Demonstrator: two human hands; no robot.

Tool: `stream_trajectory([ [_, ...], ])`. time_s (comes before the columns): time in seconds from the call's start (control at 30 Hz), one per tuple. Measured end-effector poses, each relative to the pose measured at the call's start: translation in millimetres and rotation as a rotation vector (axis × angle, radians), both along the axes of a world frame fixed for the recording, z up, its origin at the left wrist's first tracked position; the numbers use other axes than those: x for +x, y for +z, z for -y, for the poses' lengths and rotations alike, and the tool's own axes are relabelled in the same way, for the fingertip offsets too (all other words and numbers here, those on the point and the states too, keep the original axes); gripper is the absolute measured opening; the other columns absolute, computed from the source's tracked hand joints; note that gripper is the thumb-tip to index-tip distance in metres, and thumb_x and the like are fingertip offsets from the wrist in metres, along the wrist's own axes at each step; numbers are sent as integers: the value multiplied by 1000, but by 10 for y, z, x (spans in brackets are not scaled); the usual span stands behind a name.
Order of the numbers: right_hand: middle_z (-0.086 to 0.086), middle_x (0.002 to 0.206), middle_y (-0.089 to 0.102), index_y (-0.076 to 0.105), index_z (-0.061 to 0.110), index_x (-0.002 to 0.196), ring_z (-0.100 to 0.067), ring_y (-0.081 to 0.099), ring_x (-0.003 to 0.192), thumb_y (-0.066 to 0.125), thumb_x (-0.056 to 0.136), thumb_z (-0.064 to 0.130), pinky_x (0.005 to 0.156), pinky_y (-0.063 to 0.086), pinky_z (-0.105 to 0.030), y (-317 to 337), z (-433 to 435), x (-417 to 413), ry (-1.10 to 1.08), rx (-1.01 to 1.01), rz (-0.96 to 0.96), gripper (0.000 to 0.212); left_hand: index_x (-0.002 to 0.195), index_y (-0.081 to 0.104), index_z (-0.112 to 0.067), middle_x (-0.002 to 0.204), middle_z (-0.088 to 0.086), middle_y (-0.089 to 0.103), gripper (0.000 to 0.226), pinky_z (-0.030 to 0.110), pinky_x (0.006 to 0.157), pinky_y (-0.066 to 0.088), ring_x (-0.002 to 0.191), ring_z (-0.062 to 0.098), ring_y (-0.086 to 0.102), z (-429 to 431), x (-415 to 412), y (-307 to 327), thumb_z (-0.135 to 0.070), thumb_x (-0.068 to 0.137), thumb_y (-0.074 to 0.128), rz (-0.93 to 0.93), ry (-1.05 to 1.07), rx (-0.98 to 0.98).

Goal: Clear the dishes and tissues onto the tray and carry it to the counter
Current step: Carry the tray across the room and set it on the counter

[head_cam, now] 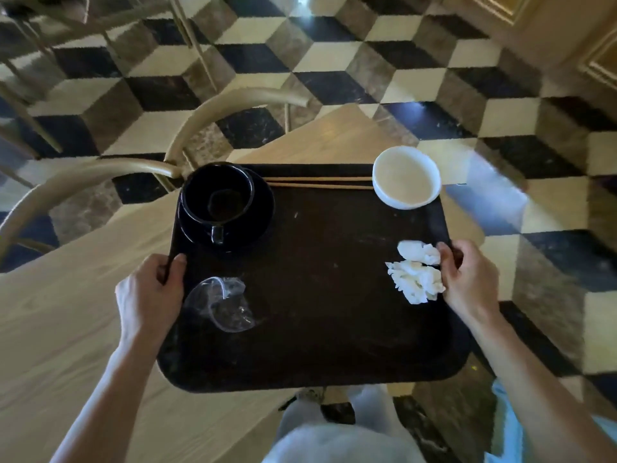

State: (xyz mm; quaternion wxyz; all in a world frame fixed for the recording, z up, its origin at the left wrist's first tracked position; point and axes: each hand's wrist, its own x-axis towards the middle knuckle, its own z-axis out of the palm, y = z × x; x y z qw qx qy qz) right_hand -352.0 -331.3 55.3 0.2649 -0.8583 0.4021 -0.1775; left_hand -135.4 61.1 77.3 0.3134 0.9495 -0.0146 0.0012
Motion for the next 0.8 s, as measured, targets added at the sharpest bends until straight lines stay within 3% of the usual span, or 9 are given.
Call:
stream_trajectory([
  [0.1,-10,88,68,62,4,105,-28,61,79,54,100,29,71,45,-35,137,-6,-344,-61,-13,-9,27,88,66,-16,71,3,67,30,37,67,42,72,29,61,187,-15,94,-43,96,56,2,-86,6],
  [0.27,-1,84,59,63,4,104,-23,55,77,54,100,26,70,35,-30,415,-88,-1055,-239,-42,-20,24,85,66,-10,69,7,65,30,35,66,37,68,30,57,599,-152,306,-37,97,58,40,-264,-5],
  [0.57,-14,95,69,64,5,109,-35,62,89,52,100,30,73,38,-34,619,-284,-2263,-508,-18,-63,29,86,66,-13,68,1,60,27,35,66,37,68,23,51,1258,-641,474,-37,96,59,33,-490,-18],
  [0.8,-11,97,68,62,11,109,-33,61,92,48,100,35,76,39,-36,605,-459,-3237,-687,21,-125,29,83,65,-11,65,0,59,29,33,64,36,65,23,54,1708,-1258,481,-36,97,58,37,-689,13],
])
